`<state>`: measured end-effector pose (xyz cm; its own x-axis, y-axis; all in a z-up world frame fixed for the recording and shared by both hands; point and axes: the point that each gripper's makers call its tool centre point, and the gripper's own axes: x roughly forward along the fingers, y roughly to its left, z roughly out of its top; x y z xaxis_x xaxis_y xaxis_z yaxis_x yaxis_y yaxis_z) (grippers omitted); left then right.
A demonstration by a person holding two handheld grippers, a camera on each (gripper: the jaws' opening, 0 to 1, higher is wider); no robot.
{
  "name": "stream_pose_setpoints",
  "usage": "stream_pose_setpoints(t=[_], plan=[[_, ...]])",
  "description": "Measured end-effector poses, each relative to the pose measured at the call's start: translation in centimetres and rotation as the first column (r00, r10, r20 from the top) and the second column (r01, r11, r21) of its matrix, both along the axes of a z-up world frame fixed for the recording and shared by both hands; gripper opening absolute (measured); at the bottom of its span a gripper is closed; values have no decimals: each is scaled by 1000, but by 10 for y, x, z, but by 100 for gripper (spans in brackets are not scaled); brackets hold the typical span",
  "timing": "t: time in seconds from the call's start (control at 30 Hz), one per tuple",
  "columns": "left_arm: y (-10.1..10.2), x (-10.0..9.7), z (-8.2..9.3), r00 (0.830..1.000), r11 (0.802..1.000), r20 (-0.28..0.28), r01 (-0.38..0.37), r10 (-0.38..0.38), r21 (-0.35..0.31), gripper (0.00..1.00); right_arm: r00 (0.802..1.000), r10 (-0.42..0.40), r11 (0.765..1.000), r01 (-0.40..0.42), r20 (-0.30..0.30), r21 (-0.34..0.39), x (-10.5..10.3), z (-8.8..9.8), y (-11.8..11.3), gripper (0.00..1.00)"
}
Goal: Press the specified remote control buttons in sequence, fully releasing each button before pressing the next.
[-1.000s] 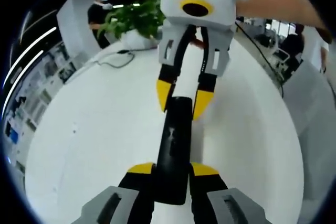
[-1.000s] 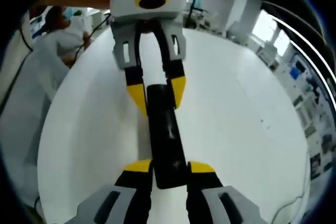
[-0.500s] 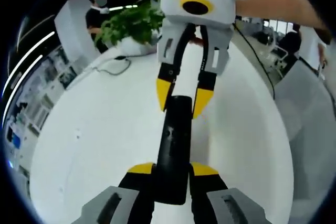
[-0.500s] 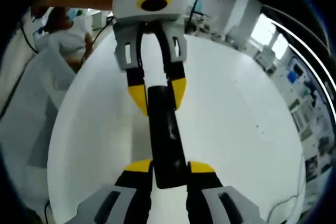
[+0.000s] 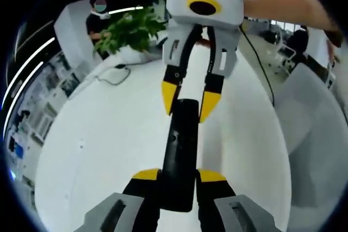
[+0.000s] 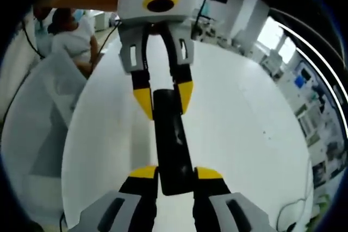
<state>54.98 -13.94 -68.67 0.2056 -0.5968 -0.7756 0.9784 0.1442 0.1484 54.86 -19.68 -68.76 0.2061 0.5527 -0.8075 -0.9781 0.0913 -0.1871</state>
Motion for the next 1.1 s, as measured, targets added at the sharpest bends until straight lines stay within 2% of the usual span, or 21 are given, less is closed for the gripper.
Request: stream_pose_setpoints(t=[0.57, 0.83, 1.1], plan=[[0, -46, 3, 1000, 1000, -10, 12, -12, 1, 24, 1000, 10, 1000, -10, 3, 11, -44, 5, 1, 21], [1, -67, -6, 999, 1000, -26, 24, -24, 5, 24, 1000, 7, 1000, -7, -24, 27, -68, -6, 2, 21], [1, -84, -17, 999, 1000, -41, 31, -31, 3, 24, 999, 10, 1000, -9, -35, 30, -82, -16, 2, 21]])
